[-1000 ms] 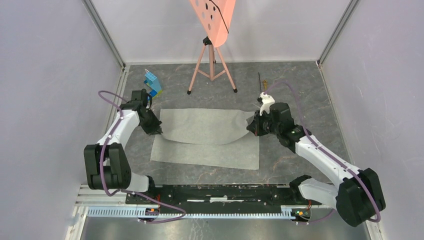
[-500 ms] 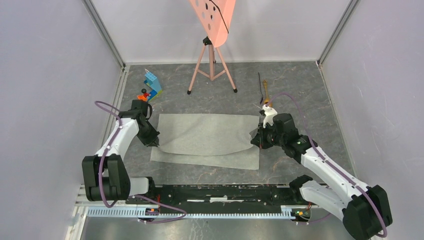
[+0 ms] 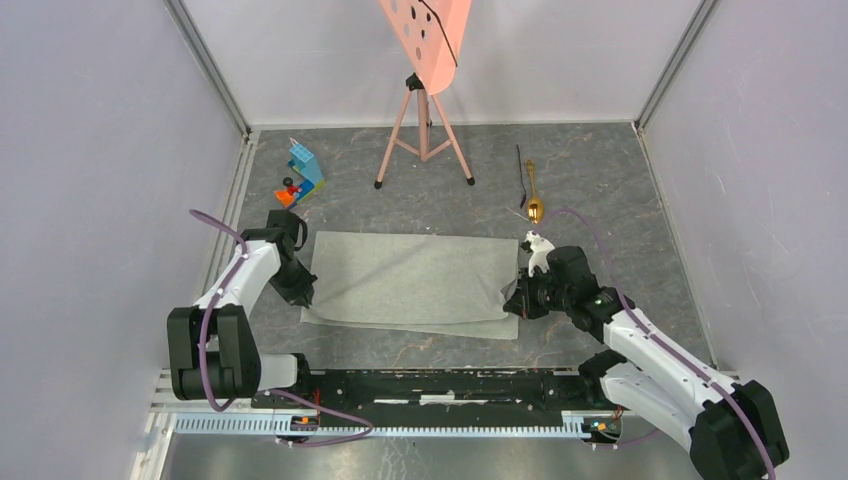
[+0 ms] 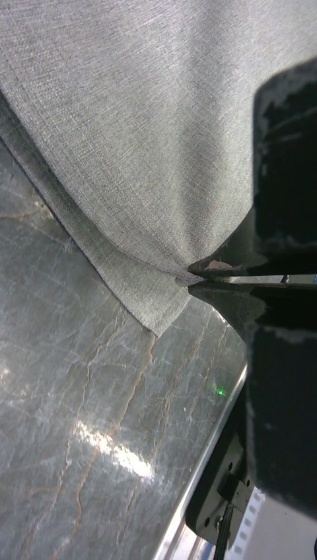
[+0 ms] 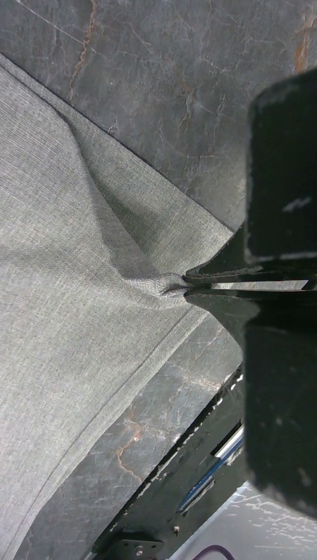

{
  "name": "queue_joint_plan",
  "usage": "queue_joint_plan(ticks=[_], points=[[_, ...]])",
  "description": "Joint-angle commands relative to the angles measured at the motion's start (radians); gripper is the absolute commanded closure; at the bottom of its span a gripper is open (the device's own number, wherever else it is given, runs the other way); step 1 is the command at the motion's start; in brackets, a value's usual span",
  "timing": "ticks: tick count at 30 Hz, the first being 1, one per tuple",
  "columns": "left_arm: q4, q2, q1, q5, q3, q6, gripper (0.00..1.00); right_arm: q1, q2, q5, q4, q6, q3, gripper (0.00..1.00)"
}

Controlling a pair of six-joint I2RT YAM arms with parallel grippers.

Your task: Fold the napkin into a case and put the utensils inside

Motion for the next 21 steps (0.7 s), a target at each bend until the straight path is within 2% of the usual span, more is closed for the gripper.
queue_joint_plan(ticks=[1, 6, 21], points=[[-0.061, -0.038, 0.002, -0.081, 0.041, -0.061, 0.98, 0.004, -0.033, -0.003, -0.019, -0.008, 0.055, 1.0], [-0.065, -0.065, 0.001, -0.085, 0.037, -0.082, 0.98, 0.006, -0.05, -0.03, -0.009, 0.015, 0.014, 1.0], [0.0, 0.049, 0.001, -0.077, -0.006, -0.088, 0.98, 0.017, -0.014, -0.022, 0.099, 0.043, -0.101, 1.0]])
